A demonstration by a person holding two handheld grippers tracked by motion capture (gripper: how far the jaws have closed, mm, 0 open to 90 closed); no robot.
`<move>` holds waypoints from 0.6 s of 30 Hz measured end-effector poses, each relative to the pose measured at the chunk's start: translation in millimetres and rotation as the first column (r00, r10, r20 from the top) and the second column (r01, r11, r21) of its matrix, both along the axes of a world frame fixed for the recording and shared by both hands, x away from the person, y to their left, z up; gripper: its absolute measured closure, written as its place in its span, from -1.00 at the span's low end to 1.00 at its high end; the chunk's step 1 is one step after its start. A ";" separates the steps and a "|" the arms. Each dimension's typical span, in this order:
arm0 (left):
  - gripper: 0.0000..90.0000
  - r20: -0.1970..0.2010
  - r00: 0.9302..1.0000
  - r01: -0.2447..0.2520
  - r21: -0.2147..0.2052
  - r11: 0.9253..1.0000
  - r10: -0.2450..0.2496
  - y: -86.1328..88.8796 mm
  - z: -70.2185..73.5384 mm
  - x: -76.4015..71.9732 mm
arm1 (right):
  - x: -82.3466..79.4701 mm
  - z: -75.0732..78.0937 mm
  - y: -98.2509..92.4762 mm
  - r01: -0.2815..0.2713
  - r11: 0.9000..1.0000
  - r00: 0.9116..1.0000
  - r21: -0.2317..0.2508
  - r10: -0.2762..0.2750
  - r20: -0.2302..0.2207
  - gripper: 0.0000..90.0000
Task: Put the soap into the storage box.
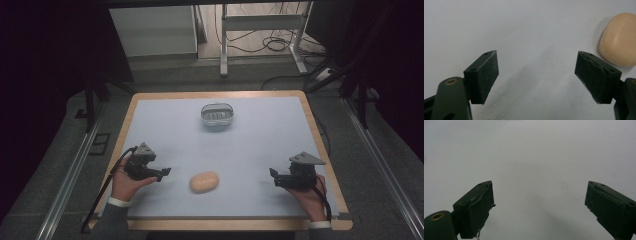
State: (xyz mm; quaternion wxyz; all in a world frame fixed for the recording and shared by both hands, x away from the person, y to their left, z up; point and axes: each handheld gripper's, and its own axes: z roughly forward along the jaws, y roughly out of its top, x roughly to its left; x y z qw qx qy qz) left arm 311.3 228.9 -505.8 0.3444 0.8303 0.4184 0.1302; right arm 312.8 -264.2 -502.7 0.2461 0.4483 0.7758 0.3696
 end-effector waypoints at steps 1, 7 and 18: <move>-0.56 0.001 1.000 0.001 0.000 1.000 -0.001 -0.2 1.0 -0.6 | -0.4 0.9 0.1 -0.004 1.000 1.000 0.003 0.004 -0.007 -0.81; -0.54 0.043 0.999 -0.003 0.004 1.000 0.002 -0.5 17.7 -7.4 | -4.3 1.3 1.7 -0.015 1.000 1.000 -0.012 0.015 -0.011 -0.81; -0.53 0.021 0.998 0.061 -0.011 0.998 -0.061 -17.3 32.5 -2.4 | -5.9 4.1 -4.9 0.000 1.000 1.000 0.014 0.000 -0.006 -0.81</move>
